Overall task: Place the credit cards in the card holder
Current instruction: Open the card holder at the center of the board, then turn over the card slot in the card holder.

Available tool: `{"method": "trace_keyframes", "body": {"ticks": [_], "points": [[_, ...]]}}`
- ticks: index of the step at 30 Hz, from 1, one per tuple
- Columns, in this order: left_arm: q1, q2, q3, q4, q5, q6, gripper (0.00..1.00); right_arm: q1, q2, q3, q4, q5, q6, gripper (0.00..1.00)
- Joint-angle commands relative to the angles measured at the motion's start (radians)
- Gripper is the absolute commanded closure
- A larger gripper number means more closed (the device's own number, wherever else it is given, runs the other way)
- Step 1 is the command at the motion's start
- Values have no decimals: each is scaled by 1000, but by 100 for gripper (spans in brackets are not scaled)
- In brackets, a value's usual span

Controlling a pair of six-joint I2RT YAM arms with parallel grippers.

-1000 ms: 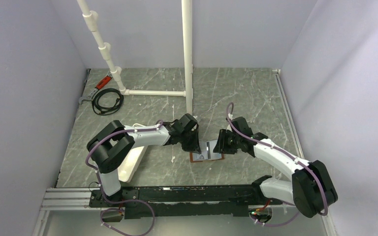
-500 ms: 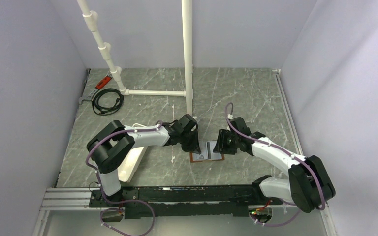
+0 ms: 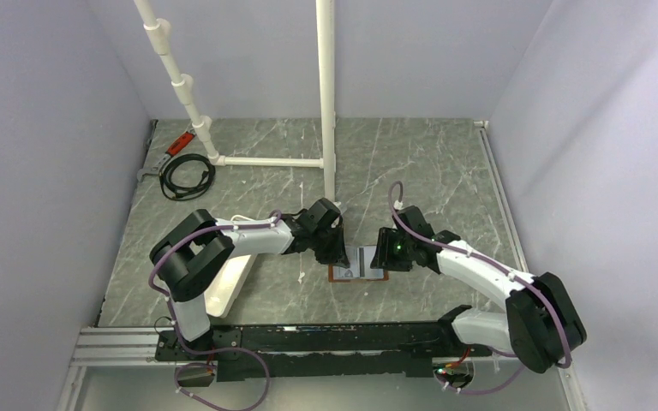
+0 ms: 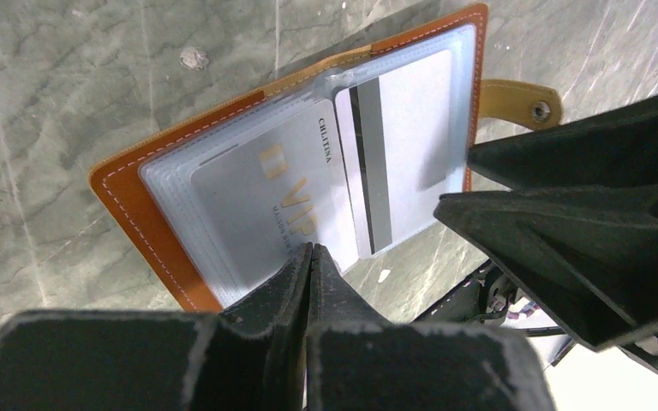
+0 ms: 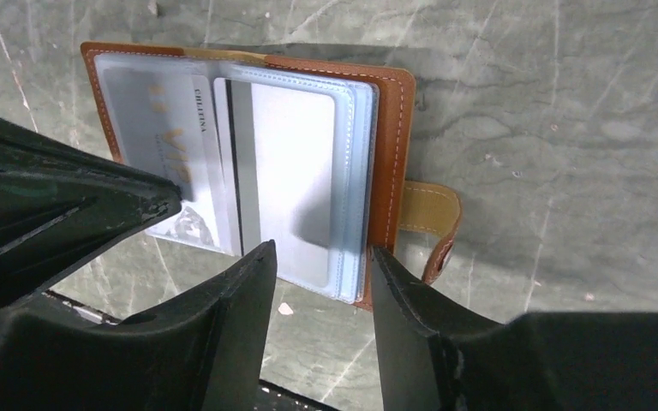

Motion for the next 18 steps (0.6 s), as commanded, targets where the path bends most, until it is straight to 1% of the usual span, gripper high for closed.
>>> {"method": "trace_keyframes", "body": {"ticks": [1,3,5,8,11,18], "points": [[1,-27,-16,8,-6,-9,93,34,-79,95,-115,131,-17,52],[1,-28,-18,9,-5,-10,93,37,-109,96,-118,100,-17,51],[1,-24,-17,11,-5,-12,93,37,-118,80,-77,30,-8,51],[1,-21,-14,10,-3,-11,93,37,-94,57,-25,-22,8,56],[1,-26,-13,4,-6,-9,93,36,-72,40,-4,-13,11,57],[1,-29,-15,9,-7,-12,93,37,-29,5,28,4,7,57]]}}
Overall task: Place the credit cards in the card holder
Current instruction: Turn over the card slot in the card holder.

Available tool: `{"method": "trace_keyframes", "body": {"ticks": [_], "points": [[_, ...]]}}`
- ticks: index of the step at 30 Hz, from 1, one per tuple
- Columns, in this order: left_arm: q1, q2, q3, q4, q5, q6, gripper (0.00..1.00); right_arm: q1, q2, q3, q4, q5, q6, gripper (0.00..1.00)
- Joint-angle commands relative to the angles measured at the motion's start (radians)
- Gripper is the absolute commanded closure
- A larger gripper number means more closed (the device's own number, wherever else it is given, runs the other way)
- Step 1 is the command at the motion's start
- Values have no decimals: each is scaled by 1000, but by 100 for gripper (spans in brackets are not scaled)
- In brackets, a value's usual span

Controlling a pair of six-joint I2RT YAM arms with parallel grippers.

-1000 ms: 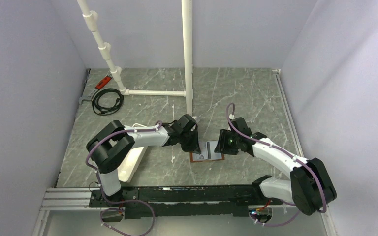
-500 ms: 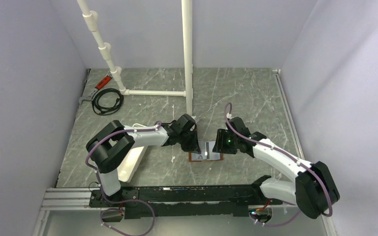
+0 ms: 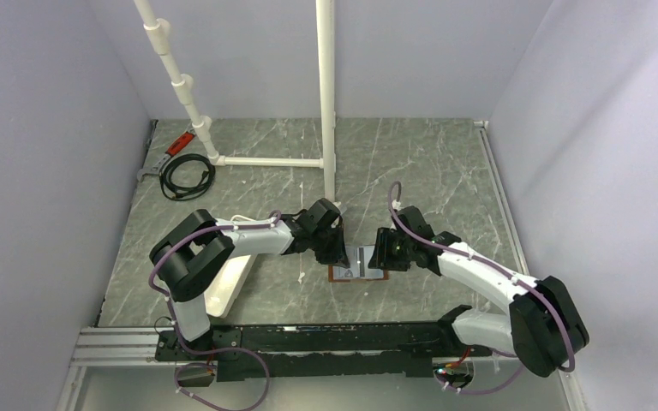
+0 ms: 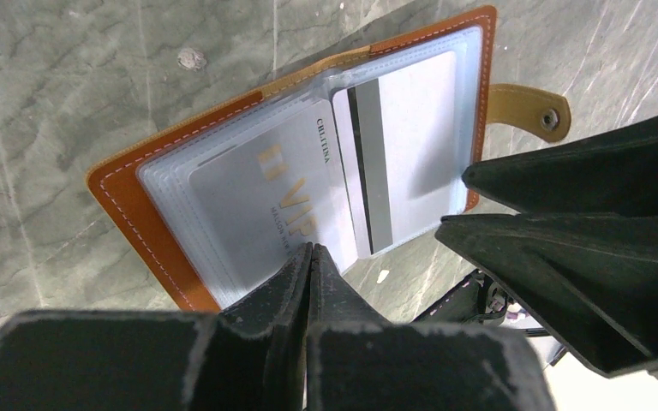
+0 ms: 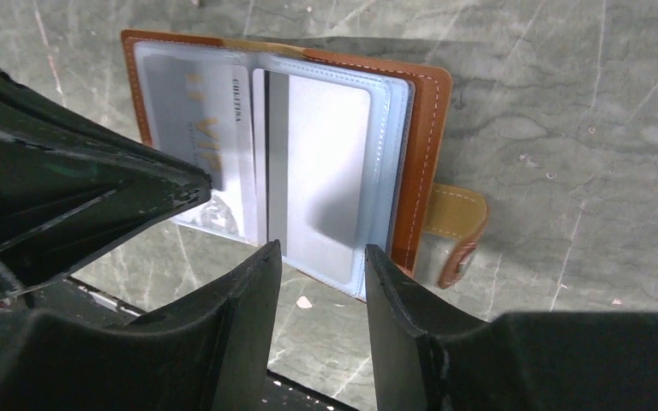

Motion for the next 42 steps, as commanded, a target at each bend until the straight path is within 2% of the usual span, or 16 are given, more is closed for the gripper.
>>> {"method": "trace_keyframes", "body": {"ticks": [1,15,22,29,34,40,42], "points": [[1,-27,-9,-2,-7,-10,94,3,22,-22,61,-5,6,57],[2,-27,-17,4,-4,-14,94,3,104,-46,225,-126,36,54],[2,-32,-17,-4,-5,-9,94,3,109,-54,350,-244,68,50],[1,-37,-21,-7,-12,-9,94,-3,78,-64,370,-284,87,47],[2,-34,-25,0,-10,-12,93,-18,84,-110,494,-396,140,46],[1,-37,-30,1,-19,-12,93,-30,79,-121,521,-417,155,40],[1,-36,-36,4,-20,-16,94,-48,78,-146,583,-461,183,39]]}}
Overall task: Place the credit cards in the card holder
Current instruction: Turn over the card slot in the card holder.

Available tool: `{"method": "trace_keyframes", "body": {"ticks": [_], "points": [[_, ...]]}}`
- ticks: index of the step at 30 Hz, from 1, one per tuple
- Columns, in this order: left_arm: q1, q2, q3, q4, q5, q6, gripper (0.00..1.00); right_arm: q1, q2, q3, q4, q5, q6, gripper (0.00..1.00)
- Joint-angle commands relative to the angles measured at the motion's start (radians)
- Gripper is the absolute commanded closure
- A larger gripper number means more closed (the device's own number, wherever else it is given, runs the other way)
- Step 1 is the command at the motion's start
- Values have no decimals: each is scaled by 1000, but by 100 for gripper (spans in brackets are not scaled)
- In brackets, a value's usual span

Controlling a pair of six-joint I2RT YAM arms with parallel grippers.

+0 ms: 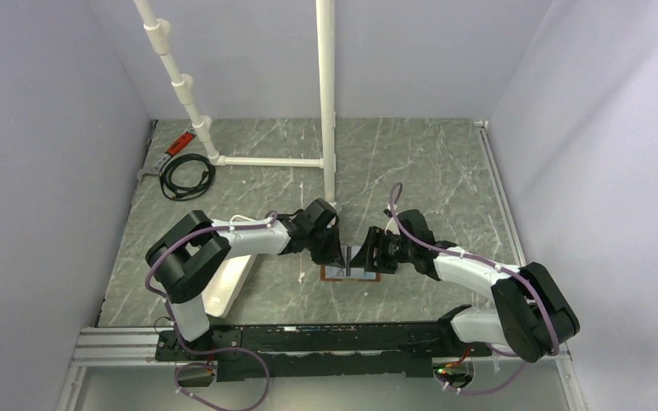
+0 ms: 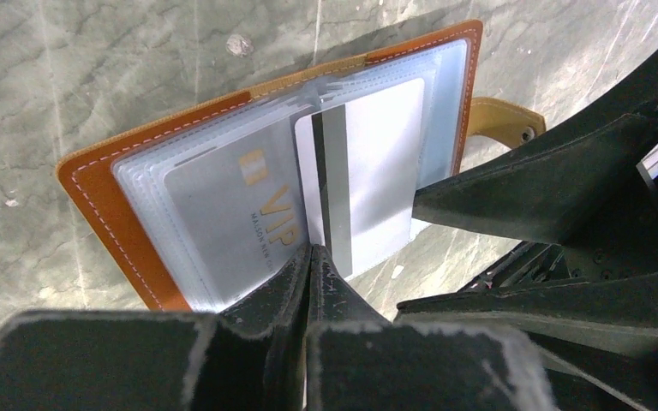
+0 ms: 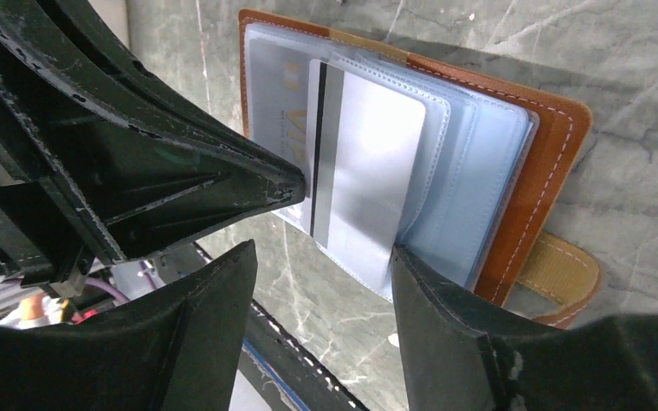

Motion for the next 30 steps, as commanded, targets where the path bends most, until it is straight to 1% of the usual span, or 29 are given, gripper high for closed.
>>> {"method": "trace_keyframes", "body": {"ticks": [1,2,6,8,12,15,17,20,23,27,30], "points": [[-10,-16,-21,30,-8,-3,94,-18,-26,-29,219,-157,79,39],[-9,-16,-25,32,-8,-5,94,-21,-29,-35,253,-174,89,39],[-10,-20,-34,31,-17,-8,93,-21,-50,-29,290,-194,100,38],[-9,-38,-38,24,-30,-8,91,-21,-55,-17,285,-200,97,38],[-10,-87,-42,3,-52,-5,83,-20,-42,1,276,-207,76,38],[-9,-124,-46,-20,-56,-9,75,-9,18,31,294,-239,67,37],[-7,-152,-50,-39,-58,-14,71,16,44,57,292,-232,62,37],[0,-225,-67,-72,-77,-17,65,56,61,100,261,-202,46,37],[13,-325,-89,-130,-114,-16,60,85,84,131,266,-192,50,37],[71,-456,-146,-215,-154,-19,60,146,149,190,268,-164,48,36],[114,-552,-188,-282,-192,2,60,161,182,228,256,-126,67,37]]}}
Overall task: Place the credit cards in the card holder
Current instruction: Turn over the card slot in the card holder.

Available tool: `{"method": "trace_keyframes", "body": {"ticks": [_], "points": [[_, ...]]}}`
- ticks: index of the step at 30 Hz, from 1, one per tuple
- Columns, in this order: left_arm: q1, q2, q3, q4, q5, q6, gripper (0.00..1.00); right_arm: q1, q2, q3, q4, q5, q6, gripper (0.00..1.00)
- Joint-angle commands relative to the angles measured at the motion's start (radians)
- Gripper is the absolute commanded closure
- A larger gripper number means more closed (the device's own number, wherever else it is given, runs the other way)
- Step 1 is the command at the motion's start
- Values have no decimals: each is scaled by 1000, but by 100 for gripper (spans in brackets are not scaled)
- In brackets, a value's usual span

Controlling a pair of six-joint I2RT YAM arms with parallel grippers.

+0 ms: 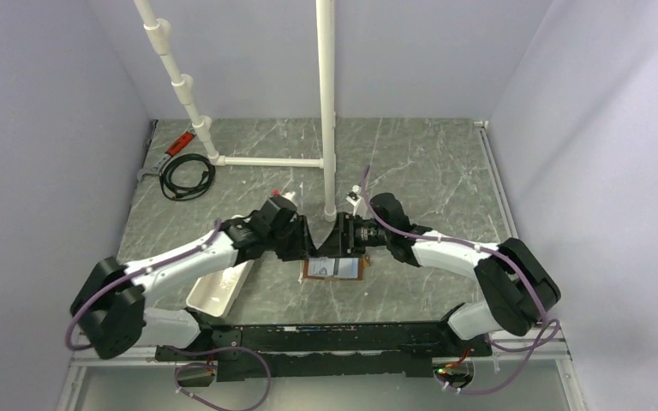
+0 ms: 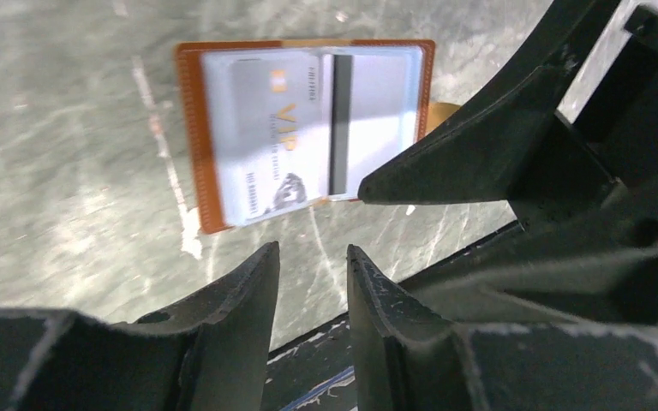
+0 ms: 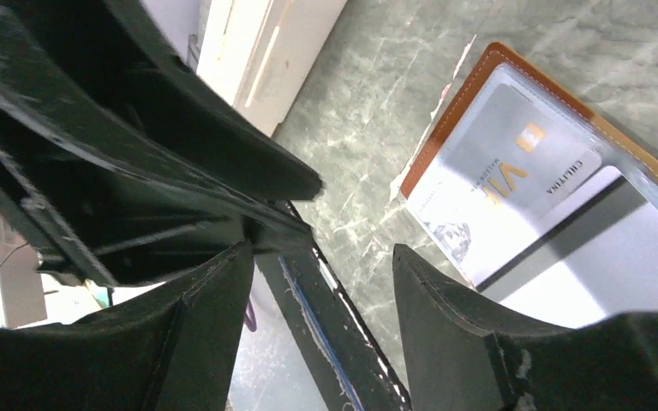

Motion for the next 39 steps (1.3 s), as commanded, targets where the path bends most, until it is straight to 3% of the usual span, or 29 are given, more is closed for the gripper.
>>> {"method": "trace_keyframes", "body": {"ticks": [1,7,11,20,39], "points": [[50,-139,-46,-95,-63,20,60,21,25,64,-13,95,-5,37],[54,-42,-10,-38,59,78,75,18,-59,105,-370,327,-79,49],[55,59,8,-28,20,85,63,9,-120,45,-427,366,-70,50],[55,188,1,47,37,92,69,-31,-131,-40,-375,330,-59,64],[55,234,-53,84,42,39,83,-33,6,-49,-249,274,-61,65]]}}
